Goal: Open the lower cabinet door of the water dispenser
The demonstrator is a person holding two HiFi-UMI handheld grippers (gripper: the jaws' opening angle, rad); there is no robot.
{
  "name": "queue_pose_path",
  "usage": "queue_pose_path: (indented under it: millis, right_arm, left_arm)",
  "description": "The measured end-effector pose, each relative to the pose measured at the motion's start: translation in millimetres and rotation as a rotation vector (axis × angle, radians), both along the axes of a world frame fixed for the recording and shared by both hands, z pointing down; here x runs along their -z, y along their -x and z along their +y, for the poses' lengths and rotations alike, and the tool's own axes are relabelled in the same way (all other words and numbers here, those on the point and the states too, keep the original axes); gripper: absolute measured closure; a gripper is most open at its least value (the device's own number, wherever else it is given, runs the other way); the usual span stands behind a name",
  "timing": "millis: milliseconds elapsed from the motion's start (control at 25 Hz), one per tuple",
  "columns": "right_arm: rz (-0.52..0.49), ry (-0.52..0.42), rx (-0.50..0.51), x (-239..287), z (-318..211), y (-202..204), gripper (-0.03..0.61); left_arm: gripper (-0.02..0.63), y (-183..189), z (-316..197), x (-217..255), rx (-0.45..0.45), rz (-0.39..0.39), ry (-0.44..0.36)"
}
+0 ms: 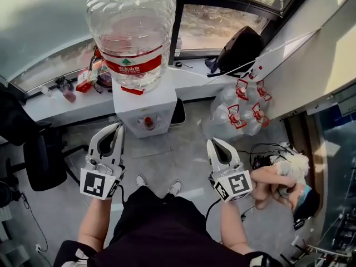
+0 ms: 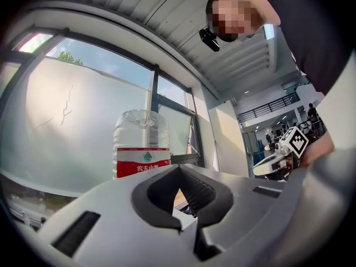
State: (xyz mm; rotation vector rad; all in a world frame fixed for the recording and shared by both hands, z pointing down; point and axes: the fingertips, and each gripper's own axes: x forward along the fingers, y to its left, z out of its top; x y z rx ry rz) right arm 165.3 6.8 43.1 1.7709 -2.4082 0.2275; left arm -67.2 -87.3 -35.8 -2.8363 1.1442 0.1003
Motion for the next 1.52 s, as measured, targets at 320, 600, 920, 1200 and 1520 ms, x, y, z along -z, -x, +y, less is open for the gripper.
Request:
queue_pose_path:
  millis: [320,600,920,1200,1520]
  right_arm:
    - [0.056,0.037,0.122,-23.0,-45.5,49.2,0.574]
    - [0.097,-0.005,0.020,-55.9,-67.6,55.2,0.574]
    - [0.139,-0.037,0.126,-125.7,-114.9,65.1,0.574]
    - [0.144,-0.064,0.195,-202.1,-133.2,53.1,0.574]
    - [0.111,-0.065,0.249,-331.0,-132.6,47.3,0.574]
  left_arm:
    - [0.606,22.8,-15.4,-42.5,0.008,0.001,0.055]
    - [0.606,33.6,-20.7,-87.0,-0.014,0.021,0.094]
    - [0.606,38.7,-38.1,-174.8,-0.022,-0.039,0.144]
    - [0.606,23.6,-56.0,-243.0,0.009,-0.070,0.072]
    - [0.606,20.9,-47.7,-358.1,0.047,-0.113,0.060]
